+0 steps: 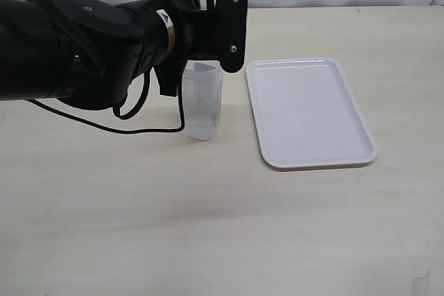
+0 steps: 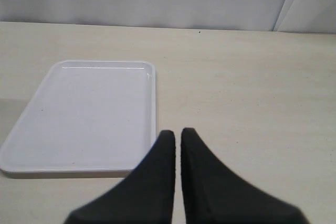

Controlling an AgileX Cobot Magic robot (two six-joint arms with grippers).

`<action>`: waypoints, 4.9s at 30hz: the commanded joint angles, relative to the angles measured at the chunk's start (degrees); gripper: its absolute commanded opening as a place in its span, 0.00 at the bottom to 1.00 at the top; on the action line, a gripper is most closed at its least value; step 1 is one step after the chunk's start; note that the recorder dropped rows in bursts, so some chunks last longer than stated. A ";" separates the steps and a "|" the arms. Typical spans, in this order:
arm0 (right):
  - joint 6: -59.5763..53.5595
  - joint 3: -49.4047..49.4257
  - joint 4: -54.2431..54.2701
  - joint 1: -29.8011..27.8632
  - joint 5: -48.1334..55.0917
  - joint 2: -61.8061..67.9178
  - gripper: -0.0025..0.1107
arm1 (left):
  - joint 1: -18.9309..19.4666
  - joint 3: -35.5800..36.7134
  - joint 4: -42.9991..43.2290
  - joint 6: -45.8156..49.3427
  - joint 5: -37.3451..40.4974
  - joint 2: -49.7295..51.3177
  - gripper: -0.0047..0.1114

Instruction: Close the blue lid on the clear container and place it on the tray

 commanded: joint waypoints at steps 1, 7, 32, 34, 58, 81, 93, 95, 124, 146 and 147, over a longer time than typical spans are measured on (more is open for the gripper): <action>-0.05 0.13 0.05 -0.35 -0.31 -0.30 0.06 | -0.10 1.12 0.79 -0.38 0.13 -0.10 0.04; -0.05 0.13 0.05 -0.35 -0.31 -0.30 0.06 | -0.10 1.47 0.21 -0.47 -0.26 -0.10 0.04; -0.05 0.13 0.05 -0.35 -0.31 -0.30 0.06 | -0.10 1.47 -3.76 -0.37 -2.28 -0.10 0.04; -0.05 0.13 0.05 -0.35 -0.31 -0.30 0.06 | -0.10 1.47 -4.23 -0.37 -2.28 -0.10 0.04; -0.05 0.13 0.05 -0.35 -0.31 -0.30 0.06 | -0.10 4.24 -5.80 -0.06 -3.49 -0.10 0.04; -0.05 0.13 0.05 -0.35 -0.31 -0.30 0.06 | -0.10 4.51 -6.61 -0.15 -2.59 -0.10 0.04; -0.05 0.13 0.05 -0.35 -0.31 -0.30 0.06 | -0.10 4.51 -4.92 -0.15 -1.33 -0.18 0.04; -0.05 0.13 0.05 -0.35 -0.31 -0.30 0.06 | -0.10 4.51 -4.68 -0.15 -1.48 -0.45 0.04; -0.05 0.13 0.05 -0.35 -0.31 -0.30 0.06 | 0.52 4.51 8.22 -7.83 -4.02 -4.72 0.04; -0.05 0.13 0.05 -0.35 -0.31 -0.30 0.06 | 1.64 4.51 9.90 -11.03 -0.90 -4.72 0.04; -0.05 0.13 0.05 -0.35 -0.31 -0.30 0.06 | 1.31 4.51 9.90 -11.03 -0.43 -4.72 0.04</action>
